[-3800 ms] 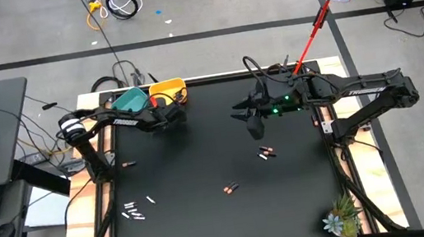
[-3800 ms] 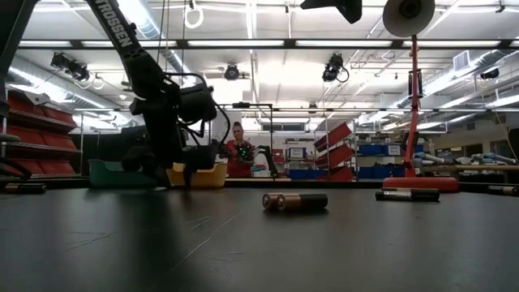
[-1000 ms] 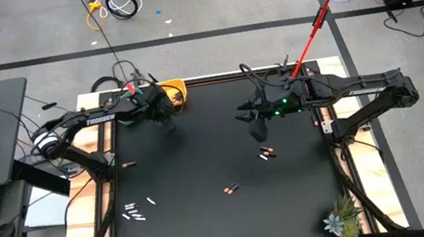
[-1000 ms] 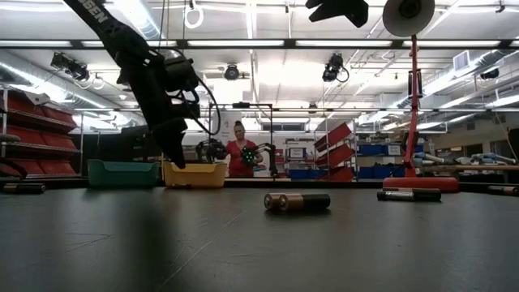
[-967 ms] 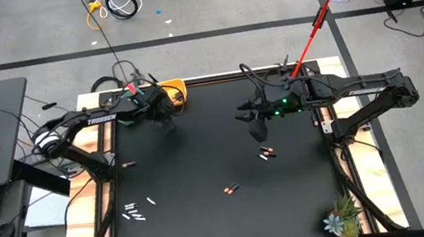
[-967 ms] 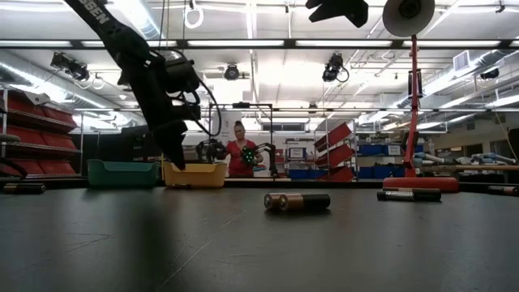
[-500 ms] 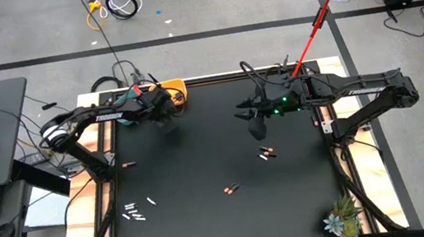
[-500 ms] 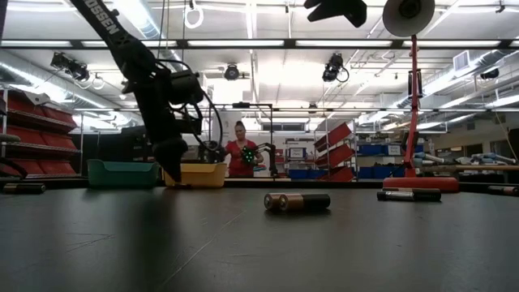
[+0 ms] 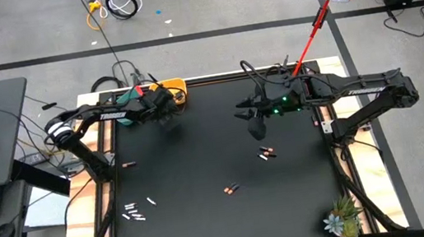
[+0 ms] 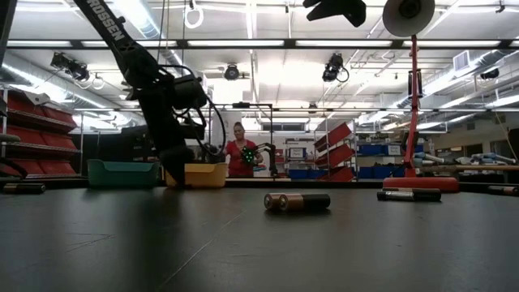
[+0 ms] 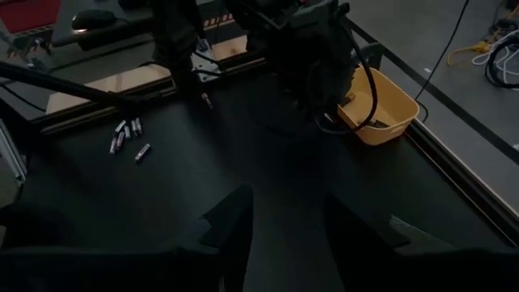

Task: Sort batteries
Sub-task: Put the silver battery into the blue bin

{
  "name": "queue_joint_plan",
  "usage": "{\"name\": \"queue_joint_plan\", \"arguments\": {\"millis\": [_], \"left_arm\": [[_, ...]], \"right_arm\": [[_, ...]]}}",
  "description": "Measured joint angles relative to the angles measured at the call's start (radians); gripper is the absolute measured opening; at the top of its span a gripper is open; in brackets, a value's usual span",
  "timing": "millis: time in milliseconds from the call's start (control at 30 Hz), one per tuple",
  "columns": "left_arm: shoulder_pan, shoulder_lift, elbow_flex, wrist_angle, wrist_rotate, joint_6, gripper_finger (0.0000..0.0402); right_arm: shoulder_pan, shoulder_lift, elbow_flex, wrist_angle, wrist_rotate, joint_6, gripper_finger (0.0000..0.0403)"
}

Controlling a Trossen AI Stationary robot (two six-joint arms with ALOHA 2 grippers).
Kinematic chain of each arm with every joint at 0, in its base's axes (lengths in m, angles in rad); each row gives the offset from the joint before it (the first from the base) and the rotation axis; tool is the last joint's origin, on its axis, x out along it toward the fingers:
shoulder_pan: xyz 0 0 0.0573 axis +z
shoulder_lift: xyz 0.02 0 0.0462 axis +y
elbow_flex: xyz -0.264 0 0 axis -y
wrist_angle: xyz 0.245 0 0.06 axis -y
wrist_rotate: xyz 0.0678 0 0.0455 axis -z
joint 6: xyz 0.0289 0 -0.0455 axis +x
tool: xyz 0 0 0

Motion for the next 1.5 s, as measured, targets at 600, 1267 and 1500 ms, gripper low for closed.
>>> {"name": "queue_joint_plan", "arguments": {"millis": [600,1267,1500], "left_arm": [[0.076,0.007,0.0,0.0,0.241,-0.127,0.0177],[-0.134,0.006,0.25,-0.236,0.35,-0.366,0.0173],[-0.337,0.005,0.29,-0.182,0.272,-0.458,0.0143]], "right_arm": [[0.0,0.0,0.0,0.026,0.0,0.004,0.0158],[-0.063,0.001,-0.084,0.011,-0.078,0.095,0.0158],[-0.129,0.001,-0.25,0.047,-0.121,0.083,0.0158]]}}
